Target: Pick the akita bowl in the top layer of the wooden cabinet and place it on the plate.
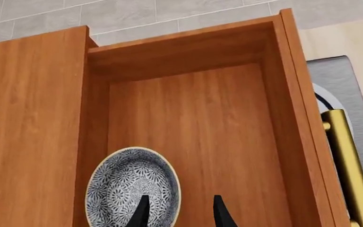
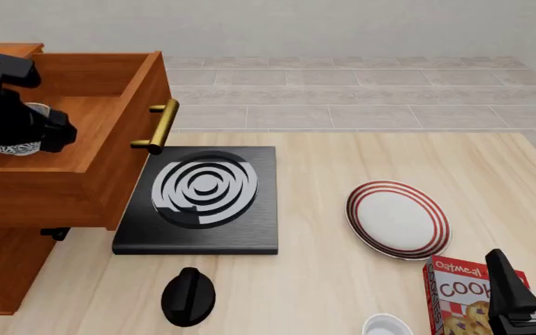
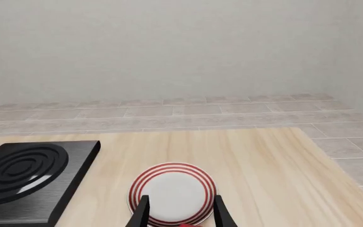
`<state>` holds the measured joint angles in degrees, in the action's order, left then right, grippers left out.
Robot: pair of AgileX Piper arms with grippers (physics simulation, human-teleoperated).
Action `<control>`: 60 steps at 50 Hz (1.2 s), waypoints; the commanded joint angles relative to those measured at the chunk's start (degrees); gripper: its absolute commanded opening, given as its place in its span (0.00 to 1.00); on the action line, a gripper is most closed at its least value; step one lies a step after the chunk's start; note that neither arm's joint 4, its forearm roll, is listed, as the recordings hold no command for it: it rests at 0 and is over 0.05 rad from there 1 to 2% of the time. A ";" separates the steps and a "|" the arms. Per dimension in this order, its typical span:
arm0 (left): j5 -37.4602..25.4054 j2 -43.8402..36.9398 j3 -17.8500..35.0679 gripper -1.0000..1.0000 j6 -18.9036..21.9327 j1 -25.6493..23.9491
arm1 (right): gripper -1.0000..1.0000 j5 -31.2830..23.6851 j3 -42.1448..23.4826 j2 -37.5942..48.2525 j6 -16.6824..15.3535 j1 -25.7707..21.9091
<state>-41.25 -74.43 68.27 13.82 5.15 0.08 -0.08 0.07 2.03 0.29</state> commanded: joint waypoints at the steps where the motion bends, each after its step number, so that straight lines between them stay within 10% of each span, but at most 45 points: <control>1: 0.74 -0.08 -1.02 1.00 0.05 0.37 | 1.00 -0.02 0.00 0.02 -0.01 -0.02; 36: 2.21 -0.86 -2.71 1.00 -0.08 0.24 | 1.00 -0.20 -0.02 -0.01 0.10 -0.09; 37: 2.08 -0.90 -2.58 0.00 -0.13 0.23 | 1.00 -0.19 -0.02 -0.01 0.10 -0.09; 60: 1.58 -0.56 -1.30 0.00 -0.61 -1.17 | 1.00 0.71 0.00 0.83 0.09 -0.06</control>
<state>-39.28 -74.79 67.03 12.83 4.97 0.32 -0.09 0.45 2.11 0.22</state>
